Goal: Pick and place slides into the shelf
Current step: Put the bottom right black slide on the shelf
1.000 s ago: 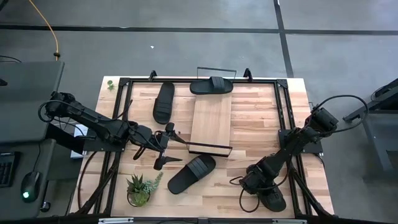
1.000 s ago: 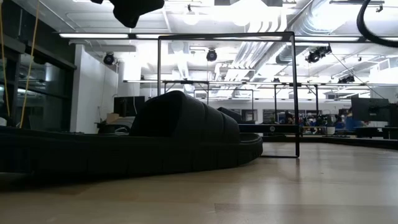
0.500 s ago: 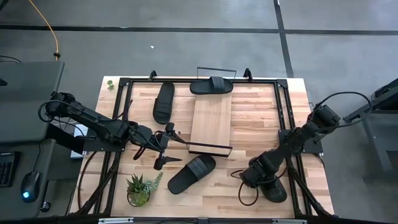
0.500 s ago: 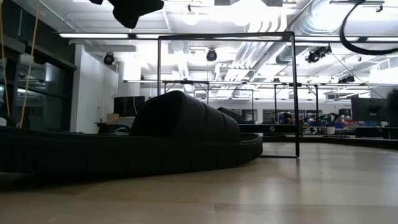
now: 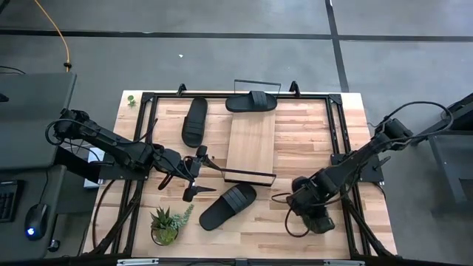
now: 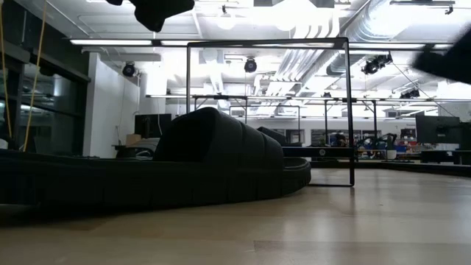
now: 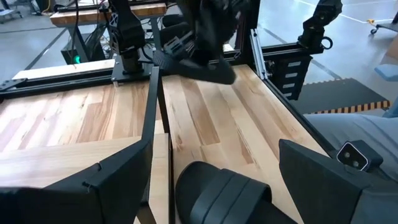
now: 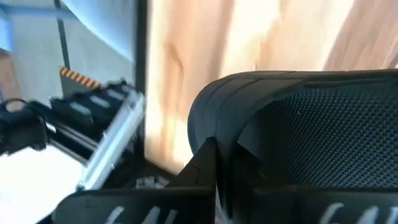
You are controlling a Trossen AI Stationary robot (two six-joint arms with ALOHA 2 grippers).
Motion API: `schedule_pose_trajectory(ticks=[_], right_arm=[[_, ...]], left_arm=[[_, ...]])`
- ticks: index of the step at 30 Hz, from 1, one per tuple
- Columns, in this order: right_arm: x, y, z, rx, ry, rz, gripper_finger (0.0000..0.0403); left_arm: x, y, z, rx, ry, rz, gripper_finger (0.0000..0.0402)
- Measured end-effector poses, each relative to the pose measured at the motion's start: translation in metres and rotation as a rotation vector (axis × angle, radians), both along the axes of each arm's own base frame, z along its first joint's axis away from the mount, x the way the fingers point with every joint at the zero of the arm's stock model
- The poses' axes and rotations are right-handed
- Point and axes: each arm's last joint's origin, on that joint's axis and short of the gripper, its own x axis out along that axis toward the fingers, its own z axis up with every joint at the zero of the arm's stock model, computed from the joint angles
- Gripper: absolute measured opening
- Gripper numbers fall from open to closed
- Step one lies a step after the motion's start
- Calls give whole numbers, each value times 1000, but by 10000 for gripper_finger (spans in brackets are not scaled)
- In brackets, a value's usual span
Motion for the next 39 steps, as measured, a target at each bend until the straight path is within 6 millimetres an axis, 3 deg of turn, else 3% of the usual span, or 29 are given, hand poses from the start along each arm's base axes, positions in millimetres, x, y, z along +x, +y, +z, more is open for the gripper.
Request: schedule_pose_trajectory(ticks=[10, 14, 18, 24, 28, 34, 39], right_arm=[[27, 14, 91, 84, -387, 42, 0], [38, 21, 108, 132, -488, 80, 0], [58, 32, 104, 171, -550, 156, 0], [96, 42, 72, 225, -515, 264, 0], [117, 46, 61, 284, -553, 339, 0], [140, 46, 65, 359, -674, 432, 0], [147, 46, 77, 402, -787, 495, 0]], left_arm=[[2, -1, 6, 11, -63, -43, 328], [3, -5, 14, -7, -148, -161, 328], [4, -6, 15, -14, -174, -189, 328], [13, -10, 9, 19, -202, -252, 328], [22, -14, 2, 55, -225, -329, 328], [32, -18, -7, 119, -265, -401, 328], [36, -19, -8, 152, -285, -419, 328]])
